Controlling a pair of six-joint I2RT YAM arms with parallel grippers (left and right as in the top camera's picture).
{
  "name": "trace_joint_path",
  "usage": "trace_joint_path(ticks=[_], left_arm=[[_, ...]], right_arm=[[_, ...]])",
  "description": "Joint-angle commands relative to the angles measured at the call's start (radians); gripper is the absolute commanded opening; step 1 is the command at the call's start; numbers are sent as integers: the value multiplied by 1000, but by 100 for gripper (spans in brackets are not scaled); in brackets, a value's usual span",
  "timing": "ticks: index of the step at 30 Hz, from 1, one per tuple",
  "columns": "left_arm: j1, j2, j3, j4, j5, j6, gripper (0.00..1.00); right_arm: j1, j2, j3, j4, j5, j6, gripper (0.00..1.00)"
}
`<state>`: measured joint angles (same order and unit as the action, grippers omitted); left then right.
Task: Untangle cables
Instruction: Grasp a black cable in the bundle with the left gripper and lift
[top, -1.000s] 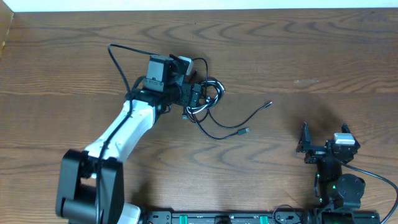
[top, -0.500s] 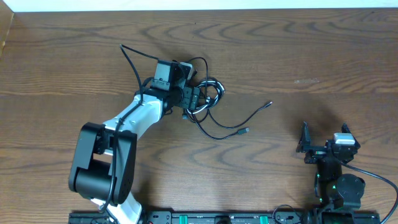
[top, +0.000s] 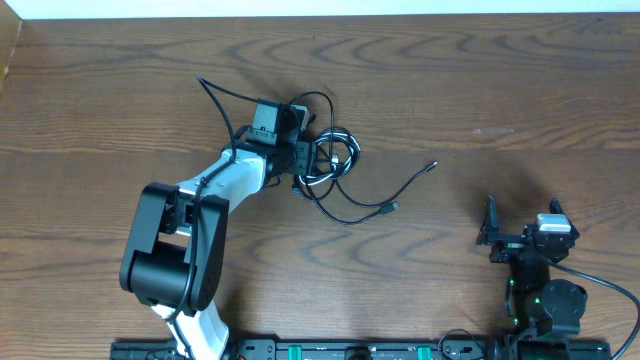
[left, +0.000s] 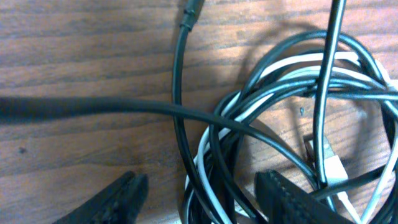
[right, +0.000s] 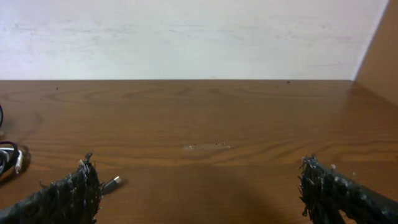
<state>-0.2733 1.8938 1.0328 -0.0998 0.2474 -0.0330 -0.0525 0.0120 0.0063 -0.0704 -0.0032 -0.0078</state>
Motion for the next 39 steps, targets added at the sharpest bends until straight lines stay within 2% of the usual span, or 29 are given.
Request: trace_joint_path(ticks=[1,6,7,8,16,20,26,33,39], left_arm=[[-8,35,5,-10,-13,-21,54],[-8,34,5,-10,-14,-29,22],[-8,34,5,-9,-14,-29,10],[-8,34,5,-9,-14,-29,8],[-8,-77,5,-39,-14,-104,8],[-8,-185,5,-74,81,-104,8],[-8,-335,5,-124,332,-109,8],[-8,-420,5,-205,366,-198,8],[-8,-426,5,-214,518,-198,8]], right_arm=[[8,-5,-1,-5,1,11,99],[8,-5,-1,-5,1,11,99],[8,-5,-1,-5,1,11,99],[8,-5,-1,-5,1,11,99],[8,-5,-1,-5,1,11,99],[8,-5,-1,-5,1,11,99],[8,-5,-1,-5,1,11,99],[8,-5,-1,-5,1,11,99],[8,-5,-1,-5,1,11,99]])
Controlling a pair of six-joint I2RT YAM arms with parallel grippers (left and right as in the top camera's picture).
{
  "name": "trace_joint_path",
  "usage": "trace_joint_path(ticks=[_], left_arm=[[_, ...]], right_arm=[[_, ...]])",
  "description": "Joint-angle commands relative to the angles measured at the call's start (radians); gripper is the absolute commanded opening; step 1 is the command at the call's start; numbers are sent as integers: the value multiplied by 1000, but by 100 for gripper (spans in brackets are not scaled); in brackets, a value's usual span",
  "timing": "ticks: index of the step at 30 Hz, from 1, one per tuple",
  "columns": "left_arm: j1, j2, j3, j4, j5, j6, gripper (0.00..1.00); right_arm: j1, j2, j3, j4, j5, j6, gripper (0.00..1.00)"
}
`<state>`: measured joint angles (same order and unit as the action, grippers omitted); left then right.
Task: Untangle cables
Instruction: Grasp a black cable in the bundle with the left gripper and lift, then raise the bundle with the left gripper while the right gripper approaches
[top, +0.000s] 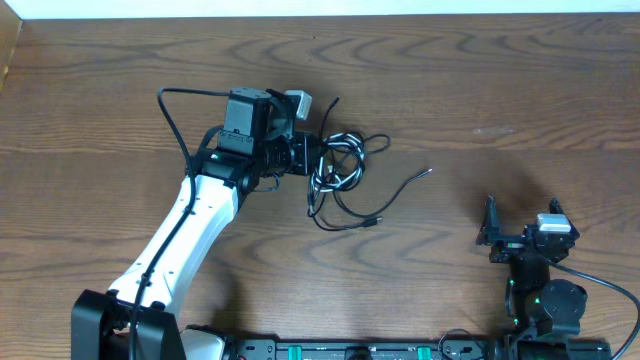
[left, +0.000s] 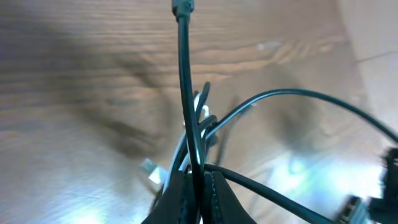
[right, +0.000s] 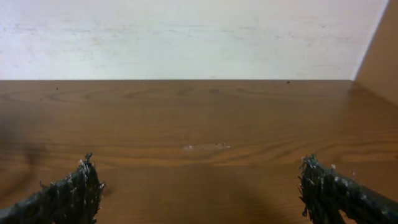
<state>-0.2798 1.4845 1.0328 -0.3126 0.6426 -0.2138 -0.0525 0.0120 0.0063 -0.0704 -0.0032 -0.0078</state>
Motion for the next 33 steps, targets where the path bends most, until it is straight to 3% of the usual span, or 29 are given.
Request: trace_joint_path(ticks=[1,15,20,22,25,28,30,33], left_arm=[[-2,-16,5,-1,142,-17,8],[-2,-16,5,-53,319,6,8],[-2,-16,5,-53,319,6,8],[-2,-16,5,-53,319,6,8],[-2,-16,5,-43,318,-37,8],[-2,-16,5,-16,318,-119,8],[-2,-16,5,2,319,-178,8],[-2,-16,5,26,318,-262,8]], right_arm=[[8,-5,-1,-5,1,11,99],[8,-5,-1,-5,1,11,99],[8,-5,-1,0,-56,49,99],[8,-5,-1,4,-130,180,99],[8,-5,-1,16,-295,627,99],[9,-5,-1,26,-476,922,99],[9,-5,-1,26,-584,1051,99],[8,-5,-1,26,-650,1078,99]])
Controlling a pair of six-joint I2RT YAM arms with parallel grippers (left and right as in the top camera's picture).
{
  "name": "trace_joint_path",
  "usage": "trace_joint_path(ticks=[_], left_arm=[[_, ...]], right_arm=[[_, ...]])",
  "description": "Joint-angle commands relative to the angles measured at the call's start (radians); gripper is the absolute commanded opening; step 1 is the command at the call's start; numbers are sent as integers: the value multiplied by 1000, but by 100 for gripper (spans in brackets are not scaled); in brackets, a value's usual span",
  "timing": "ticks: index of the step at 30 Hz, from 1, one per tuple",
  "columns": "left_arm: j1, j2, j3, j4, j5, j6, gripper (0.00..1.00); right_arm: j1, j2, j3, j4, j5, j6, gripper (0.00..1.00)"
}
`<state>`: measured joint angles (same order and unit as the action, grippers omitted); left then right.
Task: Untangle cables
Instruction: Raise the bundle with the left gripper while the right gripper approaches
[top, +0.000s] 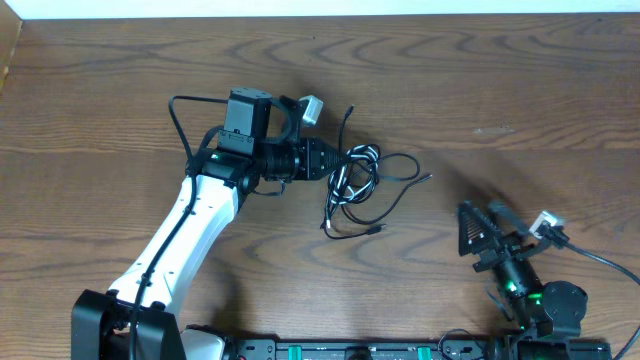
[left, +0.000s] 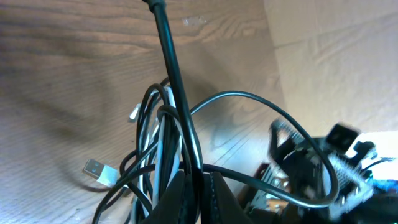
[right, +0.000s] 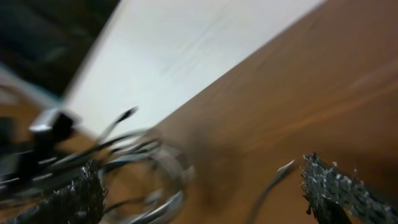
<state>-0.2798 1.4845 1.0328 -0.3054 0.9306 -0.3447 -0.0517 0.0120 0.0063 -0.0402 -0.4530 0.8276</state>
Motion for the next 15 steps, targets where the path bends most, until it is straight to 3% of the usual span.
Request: trace_joint_path(ticks=[1,8,11,15], left_arm=[[-2,-16,5,25,30,-153,8],[-2,-16,5,87,45,-253,8],[-2,-16,5,196,150,-290,8],[-2,-16,5,297,158,-364,8]], right_arm=[[8,-5,-1,-5,-208,241,99],[8,-5,-1,-3,-206,195,99],[8,-5,-1,-6,-220,117,99],[8,-3,-1,-5,-226,118,98]])
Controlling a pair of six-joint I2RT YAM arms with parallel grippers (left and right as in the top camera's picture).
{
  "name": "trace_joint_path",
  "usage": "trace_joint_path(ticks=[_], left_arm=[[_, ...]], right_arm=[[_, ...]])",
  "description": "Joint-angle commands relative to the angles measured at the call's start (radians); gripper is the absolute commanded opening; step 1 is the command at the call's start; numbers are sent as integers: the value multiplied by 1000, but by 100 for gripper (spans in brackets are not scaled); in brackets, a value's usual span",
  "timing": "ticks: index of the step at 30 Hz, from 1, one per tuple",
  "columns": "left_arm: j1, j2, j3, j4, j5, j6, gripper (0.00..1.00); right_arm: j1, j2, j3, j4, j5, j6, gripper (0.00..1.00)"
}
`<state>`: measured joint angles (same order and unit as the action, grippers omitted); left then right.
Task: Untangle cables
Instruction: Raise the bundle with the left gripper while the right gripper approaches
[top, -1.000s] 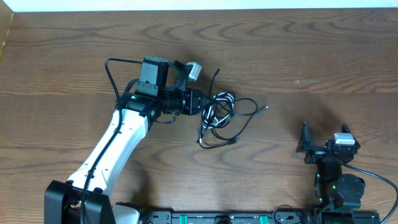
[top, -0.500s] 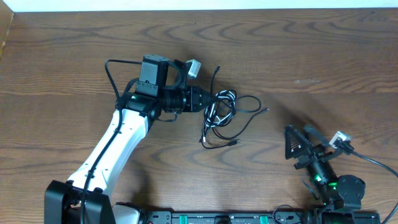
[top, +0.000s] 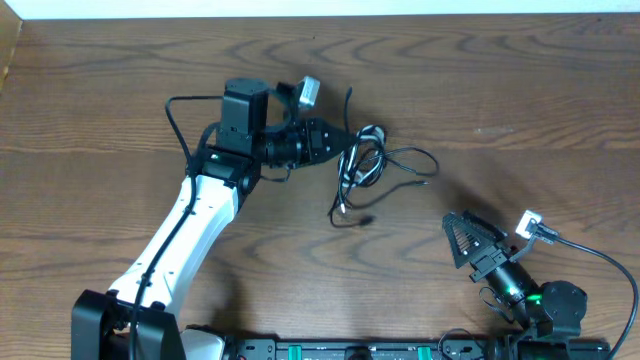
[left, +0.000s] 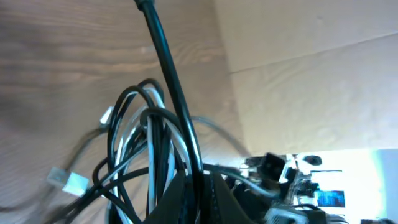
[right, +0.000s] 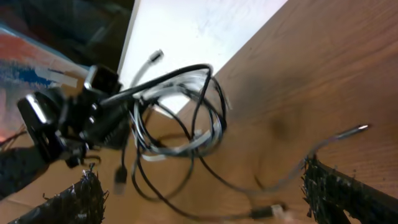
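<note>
The tangle of black and white cables (top: 365, 160) hangs from my left gripper (top: 338, 140), with loose ends trailing toward the table. In the left wrist view the left gripper (left: 196, 180) is shut on a black cable (left: 168, 68) that runs straight up from the fingers, and the looped bundle (left: 140, 143) sits to its left. My right gripper (top: 463, 243) is open at the front right, tilted toward the tangle and apart from it. Its view shows the tangle (right: 180, 118) ahead between its open fingers (right: 87, 193), with a plug (right: 121, 175) dangling.
The brown wooden table (top: 520, 90) reaches to a white wall at the back. The left arm's white link (top: 190, 230) slants across the table's left half. A rail (top: 330, 352) runs along the front edge.
My left gripper has moved the cable bundle a little right and toward the back. My right gripper has shifted left and tilted further toward the bundle, which now fills its view.
First my left gripper stood open over the tangle lying on the table, with the right arm parked facing the back wall. Then the left gripper was shut on a black cable, the tangle shifted. Later the bundle was raised and carried right, and the right gripper turned toward it.
</note>
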<state>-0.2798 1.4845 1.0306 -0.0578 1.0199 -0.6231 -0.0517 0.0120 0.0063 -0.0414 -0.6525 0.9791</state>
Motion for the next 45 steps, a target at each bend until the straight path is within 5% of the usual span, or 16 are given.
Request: trace_joint_path(ticks=[1,18,27,40,45], left_arm=[[-2,-16,8,67,69,-97,8],[-48,-16,8,146,72,-140,8],[-92,-16,8,149,72,188,8],[-179,-16,8,110,72,417,8],[-182,-16,8,92,74,417,8]], right_arm=[[8,1,0,-5,-31,-32,98],[8,399,276,-1,-238,31,90],[8,549,287,109,-349,133,79],[8,597,287,109,-154,397,78],[14,617,287,109,-60,442,65]])
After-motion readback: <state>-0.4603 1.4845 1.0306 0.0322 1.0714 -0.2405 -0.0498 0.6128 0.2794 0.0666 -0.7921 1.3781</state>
